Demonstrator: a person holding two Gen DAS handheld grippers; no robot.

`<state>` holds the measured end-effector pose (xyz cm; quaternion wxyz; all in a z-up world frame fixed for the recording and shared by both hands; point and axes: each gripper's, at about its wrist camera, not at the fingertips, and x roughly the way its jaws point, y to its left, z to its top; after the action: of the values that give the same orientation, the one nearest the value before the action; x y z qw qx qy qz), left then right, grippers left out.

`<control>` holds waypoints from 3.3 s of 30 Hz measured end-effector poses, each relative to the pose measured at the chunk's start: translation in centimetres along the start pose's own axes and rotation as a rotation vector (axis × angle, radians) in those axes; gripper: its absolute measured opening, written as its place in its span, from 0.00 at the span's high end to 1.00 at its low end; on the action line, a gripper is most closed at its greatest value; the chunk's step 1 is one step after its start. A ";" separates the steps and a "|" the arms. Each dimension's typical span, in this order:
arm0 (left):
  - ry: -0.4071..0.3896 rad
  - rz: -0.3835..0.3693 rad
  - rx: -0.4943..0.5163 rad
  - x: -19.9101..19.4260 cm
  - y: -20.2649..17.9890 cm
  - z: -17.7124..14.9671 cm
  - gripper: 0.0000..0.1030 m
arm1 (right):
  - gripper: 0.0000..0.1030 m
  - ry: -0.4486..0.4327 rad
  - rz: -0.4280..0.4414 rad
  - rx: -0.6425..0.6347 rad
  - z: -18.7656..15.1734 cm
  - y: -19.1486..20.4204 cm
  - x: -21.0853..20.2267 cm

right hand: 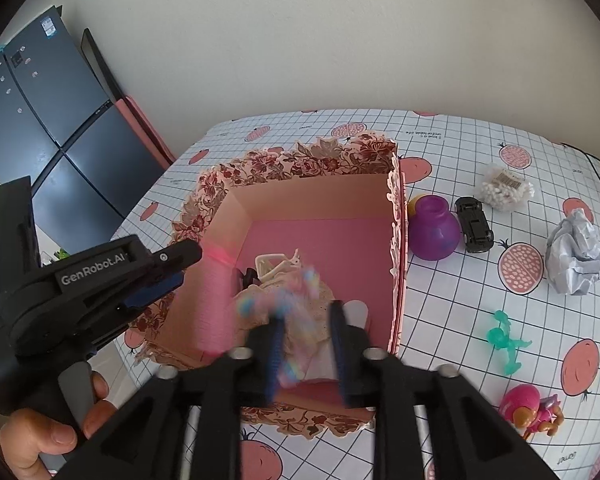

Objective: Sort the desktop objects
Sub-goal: 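Open both tools to drop the roller and pipe-cleaner into the box, then move both tools back toward the remaining toys beside the box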

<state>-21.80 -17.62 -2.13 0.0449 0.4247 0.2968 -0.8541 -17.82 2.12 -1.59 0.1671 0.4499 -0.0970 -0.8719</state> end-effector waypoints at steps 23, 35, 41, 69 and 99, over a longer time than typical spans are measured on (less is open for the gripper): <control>-0.042 0.041 0.036 -1.7 -0.3 0.5 0.21 | 0.16 -0.078 -0.002 -0.023 0.8 0.6 -2.6; -0.055 0.036 0.002 -2.3 0.5 0.7 0.08 | 0.00 -0.107 -0.011 0.010 1.2 -0.7 -3.4; -0.073 0.047 0.014 -2.6 0.1 0.7 0.00 | 0.00 -0.112 -0.026 0.032 1.3 -1.3 -4.0; -0.205 0.040 0.264 -6.9 -9.3 -2.3 0.00 | 0.00 -0.229 -0.083 0.117 2.3 -8.1 -14.8; -0.121 -0.147 0.422 -4.8 -22.0 -11.2 0.00 | 0.00 -0.301 -0.203 0.299 -0.3 -21.0 -23.4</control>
<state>-18.16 5.62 6.62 -0.0896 0.3501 0.1388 -0.9220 -9.23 30.35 9.13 -0.0062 0.3419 -0.2033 -0.9174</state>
